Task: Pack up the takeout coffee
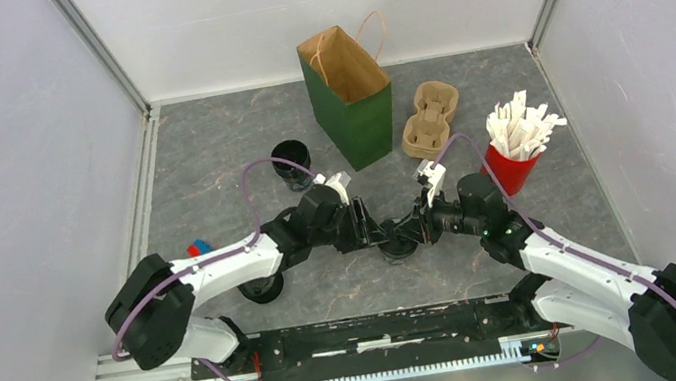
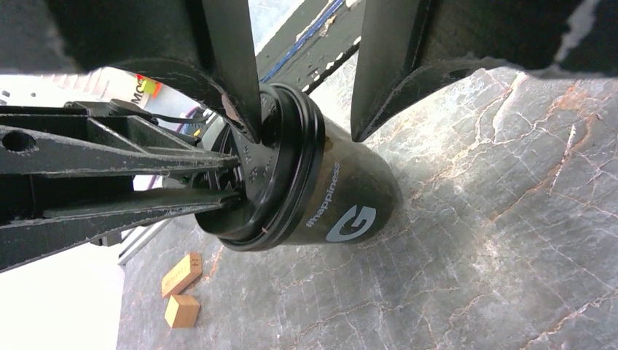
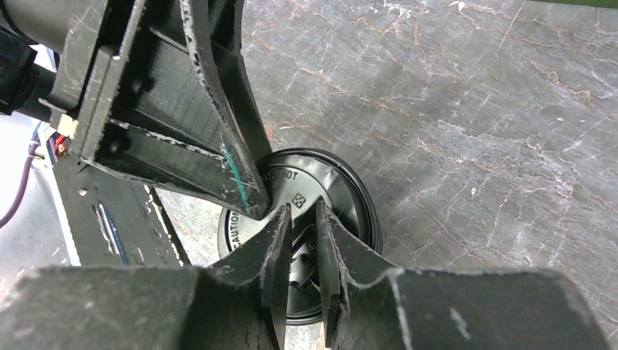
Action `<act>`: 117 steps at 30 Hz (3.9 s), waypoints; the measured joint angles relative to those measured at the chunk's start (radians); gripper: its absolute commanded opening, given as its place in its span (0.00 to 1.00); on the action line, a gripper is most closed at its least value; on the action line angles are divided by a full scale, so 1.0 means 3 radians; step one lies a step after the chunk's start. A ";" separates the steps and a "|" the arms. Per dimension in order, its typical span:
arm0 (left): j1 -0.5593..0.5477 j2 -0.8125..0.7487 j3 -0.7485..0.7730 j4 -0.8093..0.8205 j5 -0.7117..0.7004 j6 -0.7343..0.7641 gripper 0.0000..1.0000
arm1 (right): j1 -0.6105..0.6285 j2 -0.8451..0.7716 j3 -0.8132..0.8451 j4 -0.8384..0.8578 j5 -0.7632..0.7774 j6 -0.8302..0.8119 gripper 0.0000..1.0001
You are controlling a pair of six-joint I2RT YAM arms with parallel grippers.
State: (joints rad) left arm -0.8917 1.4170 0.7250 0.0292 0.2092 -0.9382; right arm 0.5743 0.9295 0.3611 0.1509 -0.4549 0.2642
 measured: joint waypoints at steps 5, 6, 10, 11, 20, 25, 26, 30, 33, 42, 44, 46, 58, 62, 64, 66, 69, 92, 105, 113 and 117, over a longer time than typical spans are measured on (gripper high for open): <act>0.0126 -0.0123 -0.0009 -0.0141 0.0182 0.0013 0.61 | -0.0004 -0.0039 -0.0064 0.0069 0.0039 -0.0064 0.26; 0.0158 -0.0163 -0.0009 -0.0178 0.0201 0.0018 0.61 | -0.0004 -0.0046 -0.0075 0.0080 0.0047 -0.0076 0.26; 0.0340 -0.0337 -0.0023 -0.0258 0.0352 0.0090 0.62 | -0.0014 -0.0079 -0.0114 0.0121 0.0071 -0.0102 0.26; 0.0381 -0.0371 -0.0039 -0.0256 0.0397 0.0117 0.62 | -0.0017 -0.0085 -0.0118 0.0122 0.0072 -0.0104 0.26; 0.0502 -0.0345 -0.0366 0.0211 0.0975 0.0188 0.60 | -0.0018 -0.0113 -0.0150 0.0159 0.0048 -0.0114 0.26; 0.0502 -0.0282 -0.0434 0.0515 0.1188 0.0187 0.61 | -0.0019 -0.0112 -0.0172 0.0205 0.0031 -0.0112 0.27; 0.0502 -0.0281 -0.0436 0.0566 0.1211 0.0187 0.61 | -0.0020 -0.0108 -0.0174 0.0215 0.0027 -0.0112 0.27; 0.0502 -0.0206 -0.0443 0.0768 0.1255 0.0187 0.59 | -0.0020 -0.0097 -0.0197 0.0270 0.0010 -0.0109 0.27; 0.0504 -0.0038 -0.0443 0.0848 0.1277 0.0187 0.57 | -0.0022 -0.0121 -0.0248 0.0333 0.0005 -0.0088 0.27; 0.0502 0.0203 -0.0443 0.1033 0.1340 0.0137 0.53 | -0.0023 -0.0108 -0.0278 0.0395 -0.0004 -0.0083 0.28; 0.0502 0.0205 -0.0443 0.1068 0.1345 0.0132 0.57 | -0.0025 -0.0089 -0.0278 0.0420 -0.0003 -0.0083 0.28; 0.0502 0.0205 -0.0443 0.1088 0.1348 0.0121 0.59 | -0.0027 -0.0080 -0.0280 0.0437 -0.0003 -0.0083 0.28; 0.0506 0.0230 -0.0394 0.1132 0.1340 0.0097 0.58 | -0.0029 -0.0062 -0.0296 0.0491 -0.0052 -0.0075 0.28; 0.0521 0.0312 -0.0312 0.1124 0.1320 0.0099 0.53 | -0.0029 -0.0061 -0.0296 0.0492 -0.0055 -0.0076 0.28; 0.0526 0.0319 -0.0299 0.1076 0.1300 0.0100 0.49 | -0.0029 -0.0060 -0.0300 0.0501 -0.0056 -0.0076 0.28; 0.0530 0.0319 -0.0277 0.1005 0.1280 0.0103 0.47 | -0.0029 -0.0060 -0.0324 0.0542 -0.0066 -0.0078 0.28; 0.0530 0.0312 -0.0230 0.0918 0.1225 0.0120 0.43 | -0.0029 -0.0064 -0.0360 0.0605 -0.0067 -0.0084 0.28; 0.0436 0.0112 -0.0257 0.0608 0.0778 0.0217 0.35 | -0.0015 0.0036 -0.0553 0.1129 -0.0137 -0.0092 0.28; 0.0017 -0.0108 -0.0530 0.0900 0.0338 -0.0153 0.35 | -0.0001 0.0178 -0.0488 0.1230 -0.0230 -0.0201 0.30; -0.0041 -0.0140 -0.0646 0.1059 0.0264 -0.0365 0.47 | -0.0001 0.0148 -0.0557 0.1305 -0.0317 -0.0292 0.30; -0.0036 -0.0245 -0.0662 0.0928 0.0267 -0.0361 0.53 | -0.0001 0.0137 -0.0605 0.1380 -0.0354 -0.0327 0.30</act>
State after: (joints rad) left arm -0.9024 1.3434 0.5262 0.3077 0.2893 -1.0466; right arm 0.5739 0.9707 0.1795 0.5648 -0.5610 0.1661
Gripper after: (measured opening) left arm 0.491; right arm 0.298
